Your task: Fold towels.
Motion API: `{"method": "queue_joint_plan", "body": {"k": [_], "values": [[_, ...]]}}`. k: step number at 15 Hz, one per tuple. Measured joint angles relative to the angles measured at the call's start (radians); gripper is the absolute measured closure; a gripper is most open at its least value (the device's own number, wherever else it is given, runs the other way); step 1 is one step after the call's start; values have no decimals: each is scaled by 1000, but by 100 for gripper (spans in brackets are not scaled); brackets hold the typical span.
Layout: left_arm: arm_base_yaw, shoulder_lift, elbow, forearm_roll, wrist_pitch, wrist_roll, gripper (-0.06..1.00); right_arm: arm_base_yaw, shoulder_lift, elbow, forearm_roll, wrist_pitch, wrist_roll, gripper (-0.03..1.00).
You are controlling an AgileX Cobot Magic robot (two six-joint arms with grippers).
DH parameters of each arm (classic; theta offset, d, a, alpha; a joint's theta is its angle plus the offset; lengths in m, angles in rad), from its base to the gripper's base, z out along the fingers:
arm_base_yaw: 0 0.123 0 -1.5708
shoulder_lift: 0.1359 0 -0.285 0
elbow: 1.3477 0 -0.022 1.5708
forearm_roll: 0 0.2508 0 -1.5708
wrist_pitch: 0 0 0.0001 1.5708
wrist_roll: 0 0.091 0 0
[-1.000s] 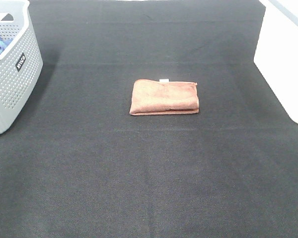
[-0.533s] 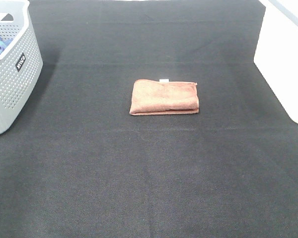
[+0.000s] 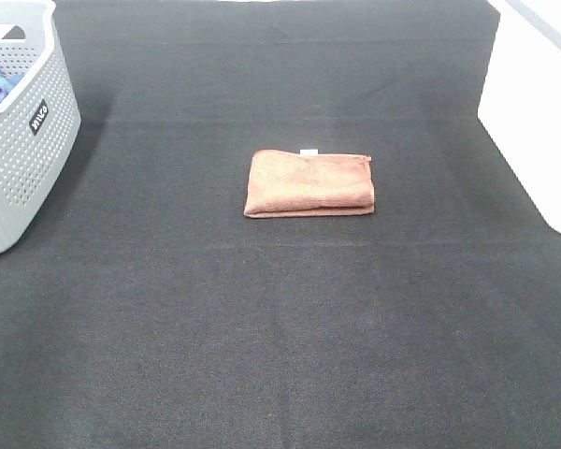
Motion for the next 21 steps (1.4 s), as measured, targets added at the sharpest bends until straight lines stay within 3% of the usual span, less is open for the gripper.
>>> {"method": "queue_joint_plan", "body": {"k": [5,7,9,12,15,21], "values": [[0,0,0,-4,0,0,41,-5,-2,0,0,0,0,13],[4,-5,0,-4,0,1,41,-63,-42,0,2,0,0,13],[66,-36,0,-5,0,1,41,-132,-121,0,2,0,1,13],[219,-200,0,-5,0,1,41,-173,-281,0,4,0,1,13],[228,-321,0,-6,1,1,41,-173,-384,0,6,0,1,13],[228,-323,0,-12,1,1,41,-173,-393,0,7,0,1,13]]}}
